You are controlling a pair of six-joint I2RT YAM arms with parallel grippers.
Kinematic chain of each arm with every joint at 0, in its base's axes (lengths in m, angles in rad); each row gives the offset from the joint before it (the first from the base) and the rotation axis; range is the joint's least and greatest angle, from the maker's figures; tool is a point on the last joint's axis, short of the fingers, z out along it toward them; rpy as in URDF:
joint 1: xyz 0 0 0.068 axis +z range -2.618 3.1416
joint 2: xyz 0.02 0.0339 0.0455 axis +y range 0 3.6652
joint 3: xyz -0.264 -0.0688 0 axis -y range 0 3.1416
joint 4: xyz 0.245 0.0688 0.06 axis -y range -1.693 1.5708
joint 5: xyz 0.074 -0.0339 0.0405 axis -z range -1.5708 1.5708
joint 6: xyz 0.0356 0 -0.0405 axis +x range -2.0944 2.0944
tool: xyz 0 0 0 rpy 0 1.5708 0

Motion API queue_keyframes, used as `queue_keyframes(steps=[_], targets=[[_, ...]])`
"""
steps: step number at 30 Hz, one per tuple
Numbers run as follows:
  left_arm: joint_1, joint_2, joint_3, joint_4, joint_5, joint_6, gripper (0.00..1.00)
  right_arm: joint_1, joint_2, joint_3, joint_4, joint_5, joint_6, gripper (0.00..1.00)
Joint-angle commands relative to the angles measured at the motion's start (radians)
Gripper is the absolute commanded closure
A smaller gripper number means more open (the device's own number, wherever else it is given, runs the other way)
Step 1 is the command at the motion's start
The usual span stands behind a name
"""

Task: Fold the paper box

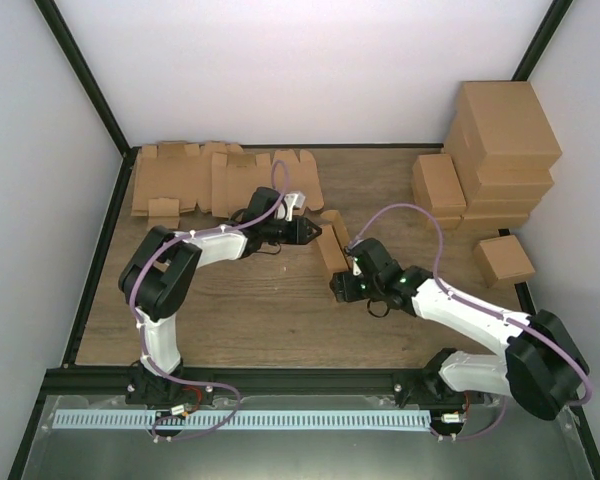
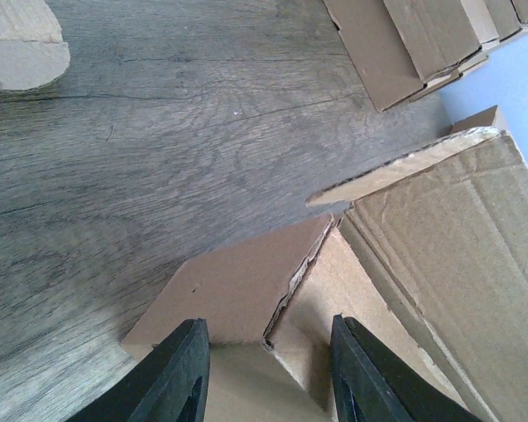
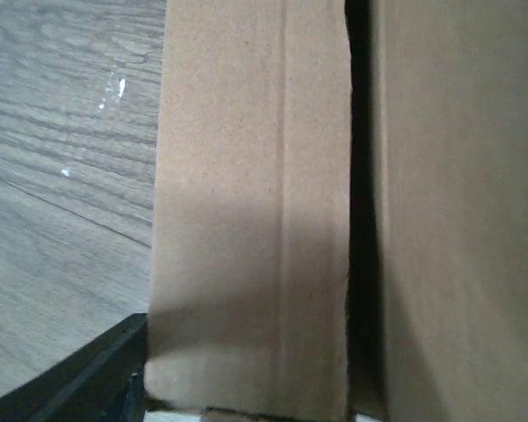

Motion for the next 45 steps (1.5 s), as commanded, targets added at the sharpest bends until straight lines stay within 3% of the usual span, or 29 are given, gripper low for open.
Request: queue_keyframes(steps=[1,6,12,16,22,25,32,37,45], targets=[[-0.015,0.026,-0.008,-0.091,-0.026,0.019,0.60,0.014,0.028,0.056,-0.041,0.107,0.021,0.35],[-0.016,-0.039,-0.015,-0.130,-0.060,0.029,0.53,0.014,-0.003,0.042,-0.013,0.117,0.009,0.53],[-0.015,-0.254,-0.040,-0.301,-0.160,0.083,0.39,0.014,-0.028,0.036,0.040,-0.007,-0.088,0.55],[0.000,-0.470,-0.096,-0.435,-0.286,0.122,0.36,0.015,-0.021,0.048,0.066,-0.084,-0.142,0.58],[0.054,-0.711,-0.222,-0.521,-0.358,0.130,0.35,0.026,-0.026,0.072,0.118,-0.227,-0.231,0.61],[0.064,-0.824,-0.309,-0.500,-0.380,0.110,0.35,0.037,0.001,0.091,0.130,-0.291,-0.268,0.62],[0.064,-1.047,-0.445,-0.500,-0.446,0.045,0.34,0.120,0.207,0.284,0.026,-0.165,-0.401,0.64],[0.064,-1.201,-0.466,-0.541,-0.520,0.017,0.34,0.121,0.321,0.376,0.013,-0.205,-0.594,0.59],[0.064,-1.245,-0.453,-0.628,-0.611,-0.013,0.32,0.121,0.392,0.423,-0.091,-0.344,-0.894,0.57]])
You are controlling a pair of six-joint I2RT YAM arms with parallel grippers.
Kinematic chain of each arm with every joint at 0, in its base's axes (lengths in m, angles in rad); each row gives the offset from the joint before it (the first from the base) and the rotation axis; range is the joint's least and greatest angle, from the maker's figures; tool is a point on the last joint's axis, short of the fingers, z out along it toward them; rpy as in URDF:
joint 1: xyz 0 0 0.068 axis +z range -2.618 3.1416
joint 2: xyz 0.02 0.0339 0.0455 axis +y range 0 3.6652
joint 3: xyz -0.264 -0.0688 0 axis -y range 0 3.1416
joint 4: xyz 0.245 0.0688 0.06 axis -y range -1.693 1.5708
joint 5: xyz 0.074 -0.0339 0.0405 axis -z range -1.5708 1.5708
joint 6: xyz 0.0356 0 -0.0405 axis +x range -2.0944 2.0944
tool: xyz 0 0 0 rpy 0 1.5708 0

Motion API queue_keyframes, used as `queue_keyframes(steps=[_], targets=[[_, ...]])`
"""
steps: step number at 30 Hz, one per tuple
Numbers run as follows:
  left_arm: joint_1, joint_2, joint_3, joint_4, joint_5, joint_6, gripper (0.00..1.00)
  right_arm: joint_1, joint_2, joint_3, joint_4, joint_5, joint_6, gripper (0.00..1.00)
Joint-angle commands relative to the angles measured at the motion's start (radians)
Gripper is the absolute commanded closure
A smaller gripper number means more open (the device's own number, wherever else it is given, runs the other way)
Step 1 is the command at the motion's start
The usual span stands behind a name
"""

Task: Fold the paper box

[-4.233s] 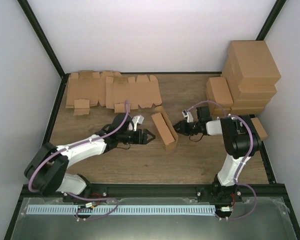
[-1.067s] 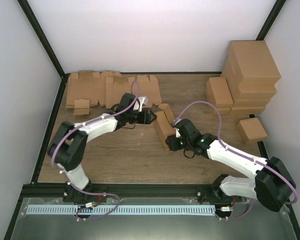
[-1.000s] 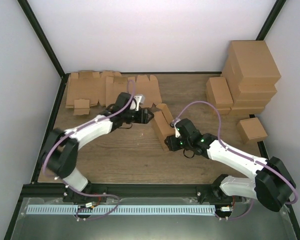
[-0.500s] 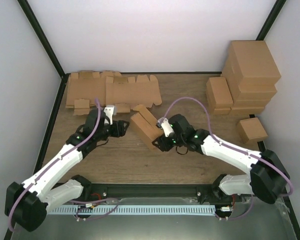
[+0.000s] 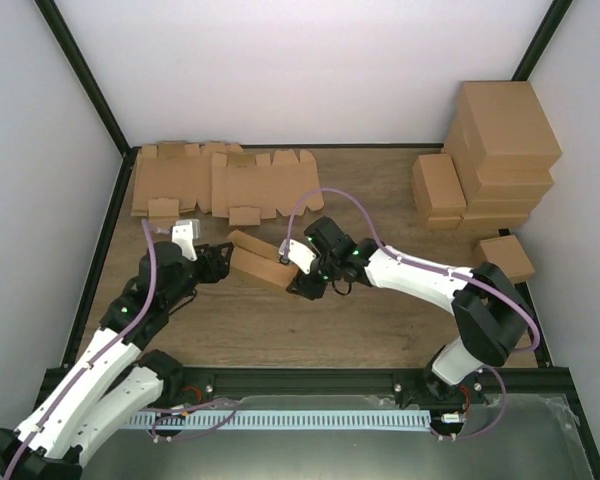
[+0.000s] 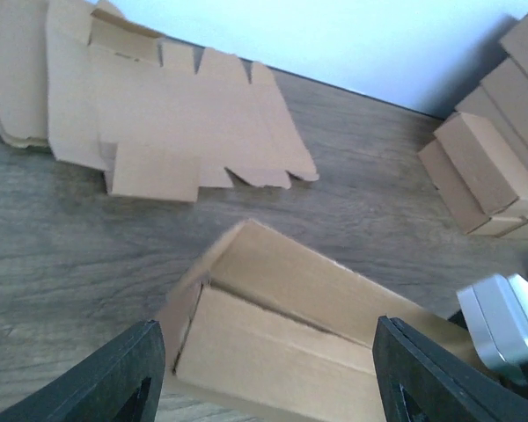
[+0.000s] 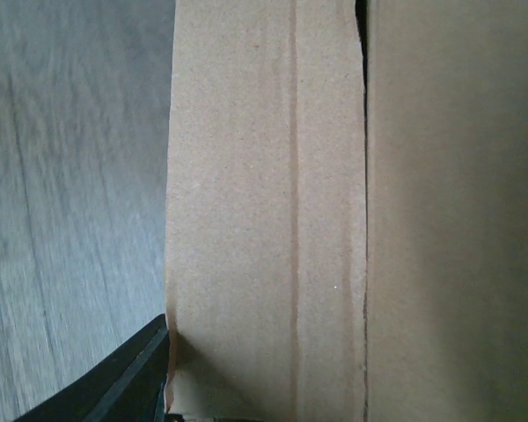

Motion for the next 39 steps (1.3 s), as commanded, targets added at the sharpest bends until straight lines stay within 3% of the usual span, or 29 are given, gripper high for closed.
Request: queue_keyframes(steps=[1,7,11,14,17,20,27,30,33,39], targets=[[0.003,0.005,-0.002,-0.040,-0.057,-0.014,0.32,0.003,0.033,0.062,-0.130,-0.081,-0.240,0.57],[0.003,0.015,-0.148,0.158,0.040,0.026,0.32,-0.012,0.065,0.036,-0.191,0.027,-0.304,0.53],[0.003,0.099,-0.164,0.224,0.111,0.057,0.31,-0.013,0.090,0.041,-0.203,0.108,-0.290,0.42],[0.003,0.109,-0.155,0.209,0.073,0.067,0.30,-0.014,0.105,0.058,-0.229,0.098,-0.288,0.28],[0.003,0.076,-0.147,0.185,0.026,0.074,0.30,-0.014,0.080,0.068,-0.205,0.113,-0.258,0.27],[0.003,0.061,-0.141,0.171,0.015,0.086,0.30,-0.013,0.027,0.075,-0.180,0.090,-0.229,0.09],[0.003,0.087,-0.116,0.149,0.007,0.093,0.31,-0.012,-0.091,0.068,-0.167,0.086,-0.193,0.03],[0.003,0.075,-0.100,0.107,-0.020,0.092,0.38,-0.013,-0.134,0.079,-0.167,0.098,-0.160,0.00],[0.003,0.039,-0.113,0.106,-0.005,0.110,0.39,-0.013,-0.180,0.090,-0.158,0.063,-0.111,0.00],[0.003,0.059,-0.123,0.115,-0.009,0.126,0.44,-0.012,-0.271,0.052,-0.068,0.160,0.172,0.00]])
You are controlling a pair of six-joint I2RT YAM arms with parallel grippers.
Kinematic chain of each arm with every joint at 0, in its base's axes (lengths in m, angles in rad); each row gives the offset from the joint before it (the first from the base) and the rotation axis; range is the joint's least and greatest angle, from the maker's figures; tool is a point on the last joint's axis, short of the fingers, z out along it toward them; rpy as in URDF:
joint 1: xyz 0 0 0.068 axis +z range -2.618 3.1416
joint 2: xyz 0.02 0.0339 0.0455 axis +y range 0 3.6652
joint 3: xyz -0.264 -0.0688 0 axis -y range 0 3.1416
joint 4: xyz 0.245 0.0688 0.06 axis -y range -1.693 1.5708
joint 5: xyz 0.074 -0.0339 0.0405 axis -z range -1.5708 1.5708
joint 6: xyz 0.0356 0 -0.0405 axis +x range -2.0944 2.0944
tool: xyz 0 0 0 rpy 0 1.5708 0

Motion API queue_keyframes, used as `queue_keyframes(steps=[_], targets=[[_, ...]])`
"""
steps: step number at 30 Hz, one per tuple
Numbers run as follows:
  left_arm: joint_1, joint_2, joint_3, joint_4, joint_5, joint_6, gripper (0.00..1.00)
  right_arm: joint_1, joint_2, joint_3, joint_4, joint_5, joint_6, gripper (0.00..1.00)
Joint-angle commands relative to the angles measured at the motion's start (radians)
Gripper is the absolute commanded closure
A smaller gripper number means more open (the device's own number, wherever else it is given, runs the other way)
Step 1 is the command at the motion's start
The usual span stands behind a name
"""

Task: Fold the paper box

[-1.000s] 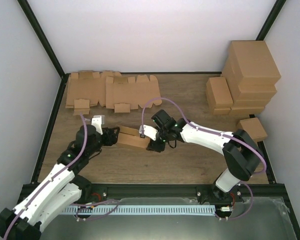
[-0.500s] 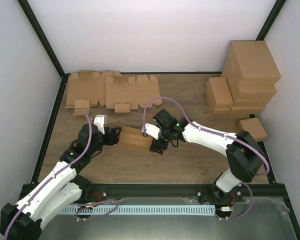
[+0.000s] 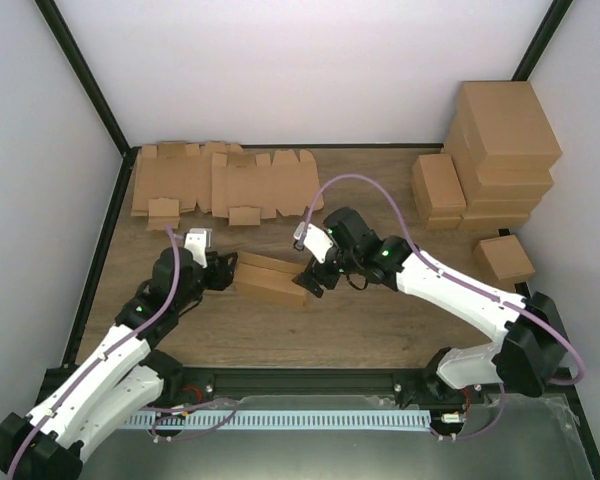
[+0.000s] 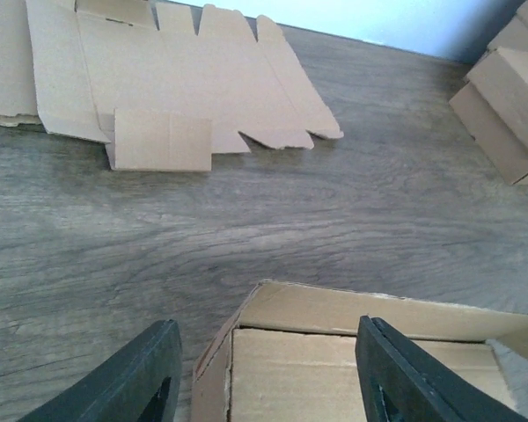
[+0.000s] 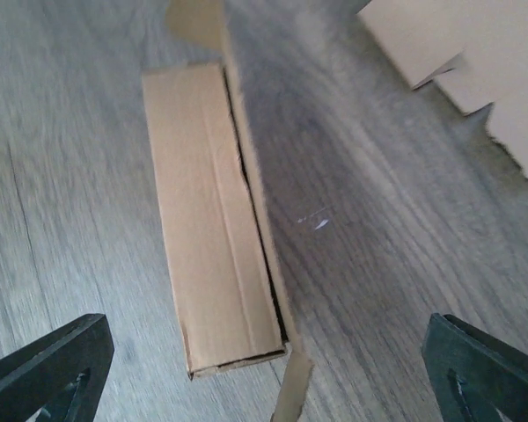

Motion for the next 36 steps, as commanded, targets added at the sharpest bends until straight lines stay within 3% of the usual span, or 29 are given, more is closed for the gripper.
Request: queue_keyframes(steps=[1,6,19,29,32,36], targets=[[0.003,0.031,0.012,-0.001,-0.015,0.029,0.46,0.001,-0.088,0.003,0.090,0.072,0.262,0.00],[0.003,0.102,0.031,-0.013,0.005,0.038,0.49,0.001,-0.187,-0.080,0.137,0.094,0.443,0.00],[0.003,0.192,0.066,-0.041,-0.020,0.054,0.54,0.001,-0.162,-0.084,0.148,0.077,0.530,0.00],[0.003,0.234,0.084,-0.049,-0.078,0.062,0.49,0.002,-0.147,-0.175,0.178,0.185,0.748,0.01],[0.003,0.260,0.091,-0.040,-0.052,0.084,0.50,0.004,-0.220,-0.230,0.206,0.195,0.765,0.14],[0.003,0.306,0.111,-0.034,-0.005,0.101,0.56,0.005,-0.250,-0.233,0.185,0.177,0.752,0.52]])
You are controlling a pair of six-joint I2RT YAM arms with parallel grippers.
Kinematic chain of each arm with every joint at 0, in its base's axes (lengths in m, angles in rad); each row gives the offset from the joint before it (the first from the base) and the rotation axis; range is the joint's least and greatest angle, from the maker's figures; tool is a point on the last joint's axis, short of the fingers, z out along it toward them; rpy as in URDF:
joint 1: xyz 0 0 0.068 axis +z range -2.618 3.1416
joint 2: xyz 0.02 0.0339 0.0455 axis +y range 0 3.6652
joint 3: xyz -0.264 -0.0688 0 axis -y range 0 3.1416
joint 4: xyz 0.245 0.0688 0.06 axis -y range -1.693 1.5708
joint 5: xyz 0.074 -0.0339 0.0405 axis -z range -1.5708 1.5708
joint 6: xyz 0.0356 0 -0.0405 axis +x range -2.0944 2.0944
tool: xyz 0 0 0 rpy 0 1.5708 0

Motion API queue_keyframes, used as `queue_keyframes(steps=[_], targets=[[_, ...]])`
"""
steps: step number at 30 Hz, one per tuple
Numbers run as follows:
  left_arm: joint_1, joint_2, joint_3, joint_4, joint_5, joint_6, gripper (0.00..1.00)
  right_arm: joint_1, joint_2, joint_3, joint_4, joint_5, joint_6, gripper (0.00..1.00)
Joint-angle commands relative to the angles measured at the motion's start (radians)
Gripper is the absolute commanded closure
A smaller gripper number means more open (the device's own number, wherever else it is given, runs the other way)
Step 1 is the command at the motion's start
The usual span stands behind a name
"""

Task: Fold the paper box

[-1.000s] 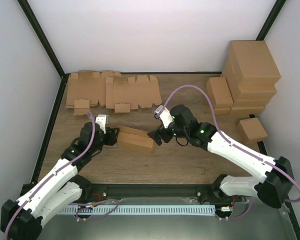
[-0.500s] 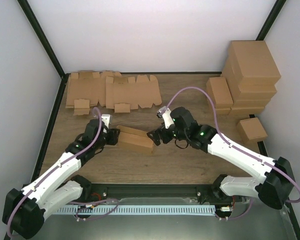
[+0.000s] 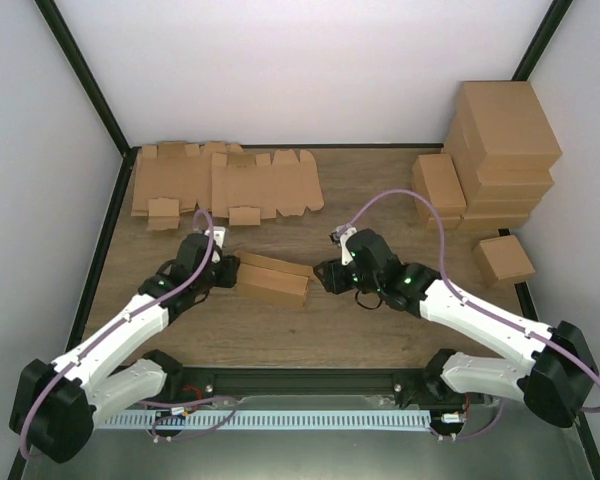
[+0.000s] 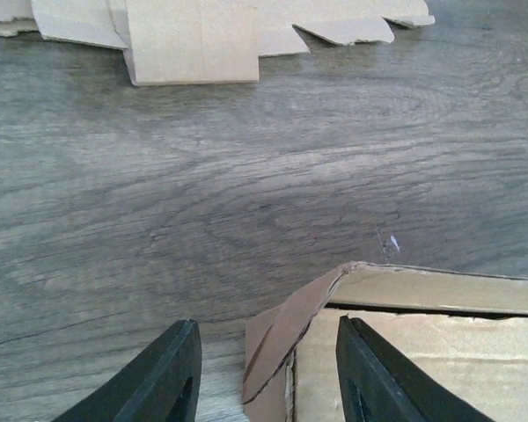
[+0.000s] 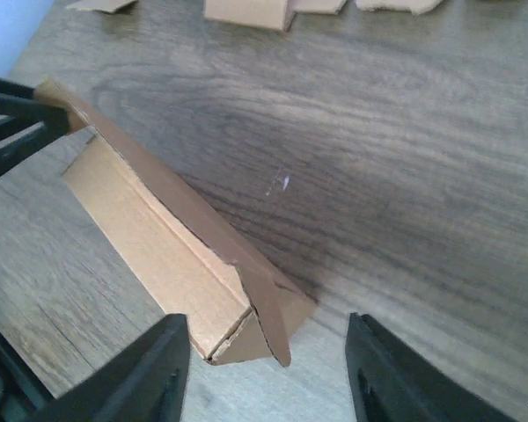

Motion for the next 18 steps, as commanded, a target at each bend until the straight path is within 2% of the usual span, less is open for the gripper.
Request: queue_keyframes(steps=[1,11,13,18], targets=[[0.004,0.046,0.047,0.018,0.049,0.033,0.57,0.009,-0.039,0.025,0.018,0.001,0.027,0.57],[0.003,0.097,0.100,-0.032,0.083,0.046,0.87,0.032,-0.066,-0.009,0.129,-0.156,0.028,0.98],[0.002,0.094,0.102,-0.044,0.068,0.043,0.96,0.047,-0.065,-0.003,0.148,-0.151,0.021,0.99],[0.002,0.093,0.105,-0.061,0.104,0.014,0.96,0.064,-0.016,0.010,0.207,-0.196,0.008,0.99]])
